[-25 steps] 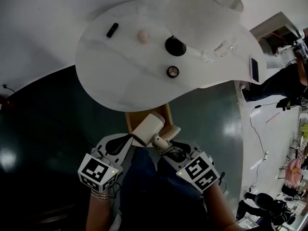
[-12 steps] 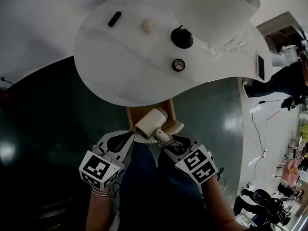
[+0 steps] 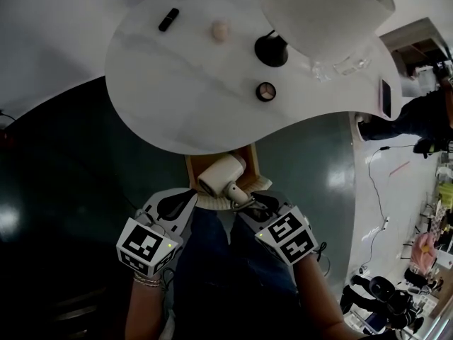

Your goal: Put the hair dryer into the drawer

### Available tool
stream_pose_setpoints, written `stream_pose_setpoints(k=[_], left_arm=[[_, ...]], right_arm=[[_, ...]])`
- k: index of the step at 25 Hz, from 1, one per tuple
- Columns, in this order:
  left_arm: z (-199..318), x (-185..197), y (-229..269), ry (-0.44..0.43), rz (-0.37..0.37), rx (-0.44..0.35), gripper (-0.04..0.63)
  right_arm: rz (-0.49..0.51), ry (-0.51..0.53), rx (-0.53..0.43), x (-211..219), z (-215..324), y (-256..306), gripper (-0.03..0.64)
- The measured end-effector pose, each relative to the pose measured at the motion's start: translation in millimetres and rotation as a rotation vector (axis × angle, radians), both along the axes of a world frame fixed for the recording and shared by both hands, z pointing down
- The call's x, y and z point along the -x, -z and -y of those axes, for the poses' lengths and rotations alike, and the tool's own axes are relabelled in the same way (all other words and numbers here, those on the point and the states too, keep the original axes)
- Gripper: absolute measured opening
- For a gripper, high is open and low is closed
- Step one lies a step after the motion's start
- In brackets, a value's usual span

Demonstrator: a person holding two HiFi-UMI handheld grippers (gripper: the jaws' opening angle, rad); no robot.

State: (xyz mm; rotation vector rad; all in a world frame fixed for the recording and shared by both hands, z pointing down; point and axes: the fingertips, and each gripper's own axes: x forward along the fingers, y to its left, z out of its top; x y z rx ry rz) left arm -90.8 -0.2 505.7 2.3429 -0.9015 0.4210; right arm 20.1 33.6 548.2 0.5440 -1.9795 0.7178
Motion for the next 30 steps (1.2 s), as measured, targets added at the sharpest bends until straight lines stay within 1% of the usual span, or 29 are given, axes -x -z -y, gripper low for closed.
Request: stream_pose_setpoints(k=[4,16,23,27,30], left_arm=[[1,1,1,-0.012,0.011,-0.012,0.015],[-6,0,1,-0.01,0.011,0.002,0.015],[-4,-3,1,0.024,0.041,-0.005,0.015],[-2,3,-2,0.068,0.049,0.002,0.015],[0,2,-3,0.082,0.048,0.004,0.015]], right_arm=[[-0.02,-0.004,-0.01,1,2,2,0.209],[-0.041,-0.03,-0.008,-4,6,4,0.209],[-0.047,-0.01,-0.015,-8,14,-2,0.209],[-0.045,0.0,-0.015,-1,21,-8,0.21],[-0.04,0.004,-0.016,1,26,-9,0.209]])
